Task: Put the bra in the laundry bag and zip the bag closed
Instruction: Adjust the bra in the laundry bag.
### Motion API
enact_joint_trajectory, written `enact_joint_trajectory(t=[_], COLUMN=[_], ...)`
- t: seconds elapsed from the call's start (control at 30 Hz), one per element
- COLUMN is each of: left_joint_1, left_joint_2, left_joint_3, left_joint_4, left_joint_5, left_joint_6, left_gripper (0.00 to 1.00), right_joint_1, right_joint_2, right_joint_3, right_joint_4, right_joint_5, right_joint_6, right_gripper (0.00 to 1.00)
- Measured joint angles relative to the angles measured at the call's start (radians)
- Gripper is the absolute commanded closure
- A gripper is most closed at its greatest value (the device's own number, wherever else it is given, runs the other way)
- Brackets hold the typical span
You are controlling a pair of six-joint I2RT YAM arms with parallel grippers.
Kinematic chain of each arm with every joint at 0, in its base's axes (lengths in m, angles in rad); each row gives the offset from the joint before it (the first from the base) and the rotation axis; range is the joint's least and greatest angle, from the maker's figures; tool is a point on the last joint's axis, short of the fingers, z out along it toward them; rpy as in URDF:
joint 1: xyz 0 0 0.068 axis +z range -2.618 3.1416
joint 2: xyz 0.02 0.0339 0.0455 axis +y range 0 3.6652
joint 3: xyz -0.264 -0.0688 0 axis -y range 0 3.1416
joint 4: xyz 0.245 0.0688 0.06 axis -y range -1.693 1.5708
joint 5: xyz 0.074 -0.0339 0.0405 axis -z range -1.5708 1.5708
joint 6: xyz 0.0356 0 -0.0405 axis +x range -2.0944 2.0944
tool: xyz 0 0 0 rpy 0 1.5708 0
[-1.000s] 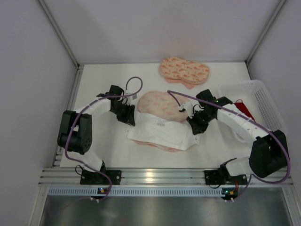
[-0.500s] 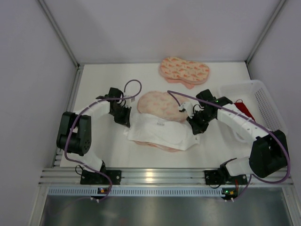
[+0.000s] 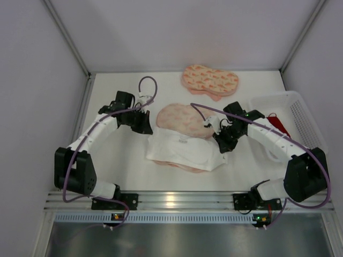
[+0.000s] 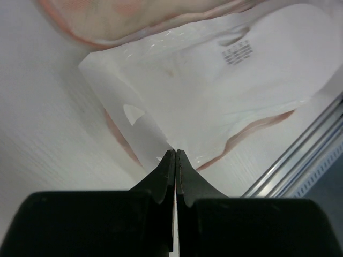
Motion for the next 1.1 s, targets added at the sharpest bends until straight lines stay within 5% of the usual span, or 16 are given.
enact_joint_trajectory(t=[0.3,0.57,0.87,1.1], left_joint_1=[-0.143,-0.220,-0.220,-0.221], left_joint_2=[0.090,0.267,0.335,0.282], left_joint_3=[0.085,0.085,0.085,0.084], left_joint_4=[0.011,0.074,0.093,0.096], left_joint_5=[0.200,0.202,0.167,0.162], left_joint_6=[-0.044,-0.115,-0.149,-0.151], left_gripper=[1.00,1.00,0.65,0.57], right_joint_1=[0.000,0.000,-0.007,-0.098], right_joint_2=[0.010,0.013,0.008,-0.153], right_joint_3=[0.000,0.000,-0.003,-0.098], right_joint_4=[0.000,0.000,0.005,0.016], right_joint_5=[0.001,0.001,0.031,0.088], right_joint_6=[0.000,0.001,0.024,-0.055], right_gripper=[1.00,1.00,0.29,0.27])
